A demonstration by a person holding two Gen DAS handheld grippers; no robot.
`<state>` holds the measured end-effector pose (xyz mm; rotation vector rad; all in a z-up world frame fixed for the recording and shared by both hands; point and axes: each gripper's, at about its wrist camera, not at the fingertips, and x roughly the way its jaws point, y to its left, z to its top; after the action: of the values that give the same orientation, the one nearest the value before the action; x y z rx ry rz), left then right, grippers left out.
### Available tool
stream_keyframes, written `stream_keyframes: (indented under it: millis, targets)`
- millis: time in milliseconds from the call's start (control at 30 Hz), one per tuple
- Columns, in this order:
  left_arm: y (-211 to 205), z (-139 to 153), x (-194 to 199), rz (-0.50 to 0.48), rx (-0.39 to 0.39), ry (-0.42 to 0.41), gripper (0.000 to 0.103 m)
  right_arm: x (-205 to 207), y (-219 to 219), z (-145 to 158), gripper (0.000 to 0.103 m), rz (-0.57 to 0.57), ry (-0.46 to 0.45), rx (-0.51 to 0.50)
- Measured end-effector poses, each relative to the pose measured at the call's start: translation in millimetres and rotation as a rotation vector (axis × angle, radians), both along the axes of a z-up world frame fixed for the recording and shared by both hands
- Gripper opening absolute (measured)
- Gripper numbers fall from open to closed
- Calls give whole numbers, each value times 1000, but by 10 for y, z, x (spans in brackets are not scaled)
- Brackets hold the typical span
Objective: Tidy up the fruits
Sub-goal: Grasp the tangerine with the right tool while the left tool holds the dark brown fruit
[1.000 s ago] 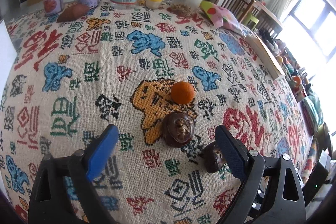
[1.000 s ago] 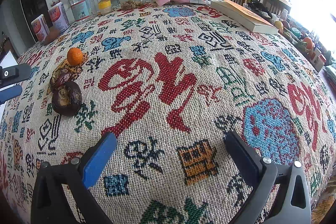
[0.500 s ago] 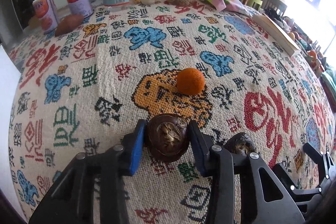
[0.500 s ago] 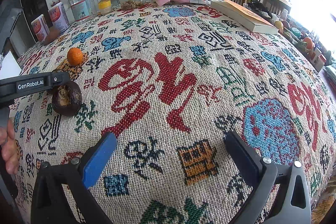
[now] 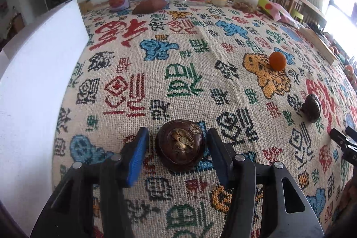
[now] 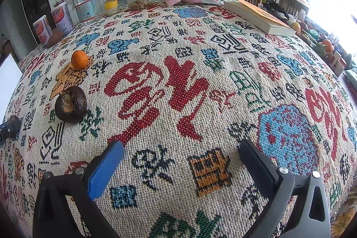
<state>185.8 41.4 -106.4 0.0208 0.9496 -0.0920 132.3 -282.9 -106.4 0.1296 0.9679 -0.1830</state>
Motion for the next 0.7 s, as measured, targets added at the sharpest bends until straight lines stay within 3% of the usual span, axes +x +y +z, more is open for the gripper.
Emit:
stream_keyframes:
  millis: [33, 133, 233, 367, 433, 533, 600, 700]
  targets:
    - [-9, -20, -15, -1, 3, -7, 81, 0, 2, -1, 103, 0, 0, 0]
    - [-43, -40, -67, -14, 23, -36, 83, -1, 1, -1, 103, 0, -1, 1]
    - [-18, -45, -45, -21, -8, -29, 87, -9, -8, -7, 103, 1, -3, 8]
    - [-88, -66, -37, -23, 22, -32, 92, 70, -132, 113, 103, 3, -29, 140]
    - [-86, -68, -32, -22, 18, -30, 93, 312, -93, 303, 103, 43, -28, 203]
    - [-77, -70, -35, -22, 18, -30, 93, 823, 211, 537, 101, 214, 27, 304]
    - [-78, -71, -35, -22, 18, -30, 93, 1126, 428, 583, 87, 277, 63, 342]
    - [-80, -72, -34, -21, 20, -30, 93, 1478, 718, 488, 84, 310, 124, 343]
